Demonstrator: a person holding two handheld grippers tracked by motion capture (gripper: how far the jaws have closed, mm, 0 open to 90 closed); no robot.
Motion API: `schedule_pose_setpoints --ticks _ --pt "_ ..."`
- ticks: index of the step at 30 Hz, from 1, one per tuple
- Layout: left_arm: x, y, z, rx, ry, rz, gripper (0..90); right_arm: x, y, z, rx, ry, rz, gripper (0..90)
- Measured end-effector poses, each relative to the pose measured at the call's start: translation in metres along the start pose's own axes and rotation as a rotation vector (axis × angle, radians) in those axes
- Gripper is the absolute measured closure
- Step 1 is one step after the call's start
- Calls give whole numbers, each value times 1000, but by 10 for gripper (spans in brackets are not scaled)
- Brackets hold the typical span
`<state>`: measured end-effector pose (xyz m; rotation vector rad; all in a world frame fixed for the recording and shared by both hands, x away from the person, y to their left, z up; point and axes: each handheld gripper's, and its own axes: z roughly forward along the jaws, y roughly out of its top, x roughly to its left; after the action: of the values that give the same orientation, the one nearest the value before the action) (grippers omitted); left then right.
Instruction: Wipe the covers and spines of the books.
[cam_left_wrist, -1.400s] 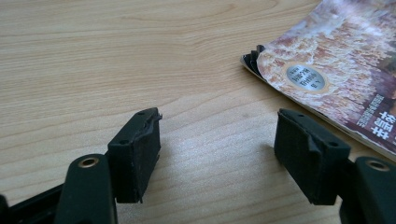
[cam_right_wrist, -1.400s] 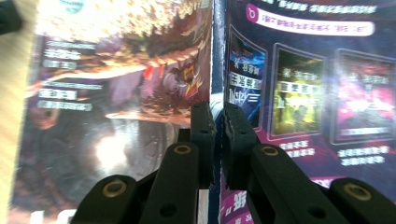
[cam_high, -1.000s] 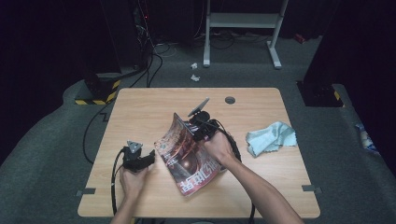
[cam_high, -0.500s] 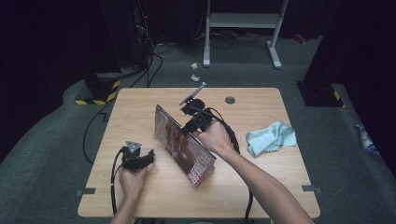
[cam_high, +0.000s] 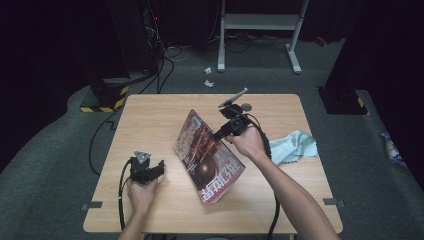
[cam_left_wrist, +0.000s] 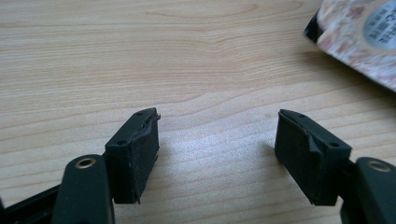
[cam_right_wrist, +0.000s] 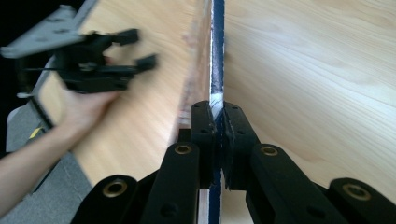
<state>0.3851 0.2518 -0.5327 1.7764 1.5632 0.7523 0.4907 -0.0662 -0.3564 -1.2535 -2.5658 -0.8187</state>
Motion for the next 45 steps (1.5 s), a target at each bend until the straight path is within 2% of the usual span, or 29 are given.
schedule_pose_setpoints --ticks 2,7,13,15,17,19,22,29,31,33,38,40,41,44,45 --pt "0 0 0 0 1 -1 303 -15 -5 1 9 -38 12 846" --pt "0 0 0 1 3 1 303 -52 -22 13 13 -84 40 845" --pt "-1 2 0 10 -9 11 314 -76 -40 32 39 -139 19 843" --pt "-2 5 1 28 -20 25 321 -84 -46 37 31 -138 24 842" --pt "-5 7 0 6 -31 29 346 -91 -51 41 23 -141 26 840" --pt "-8 14 1 28 -54 51 348 -94 -54 43 21 -147 29 833" --pt "-18 27 0 31 -97 97 351 -96 -57 48 22 -191 18 809" --pt "-39 55 2 53 -213 143 340 -99 -64 57 21 -263 -4 715" --pt "-46 62 4 62 -238 156 338 -100 -66 58 30 -278 3 689" --pt "-51 68 6 75 -256 173 338 -101 -69 59 40 -315 -12 684" --pt "-66 79 15 119 -295 208 335 -102 -77 53 5 -325 -20 652" --pt "-70 83 16 114 -309 211 336 -102 -82 49 -18 -324 -9 650" --pt "-71 84 17 124 -314 212 334 -102 -85 46 -26 -326 -19 648" --pt "-77 91 20 131 -325 236 329 -96 -97 37 -49 -329 -18 636" --pt "-79 93 21 129 -334 229 329 -94 -102 34 -51 -326 -16 634"
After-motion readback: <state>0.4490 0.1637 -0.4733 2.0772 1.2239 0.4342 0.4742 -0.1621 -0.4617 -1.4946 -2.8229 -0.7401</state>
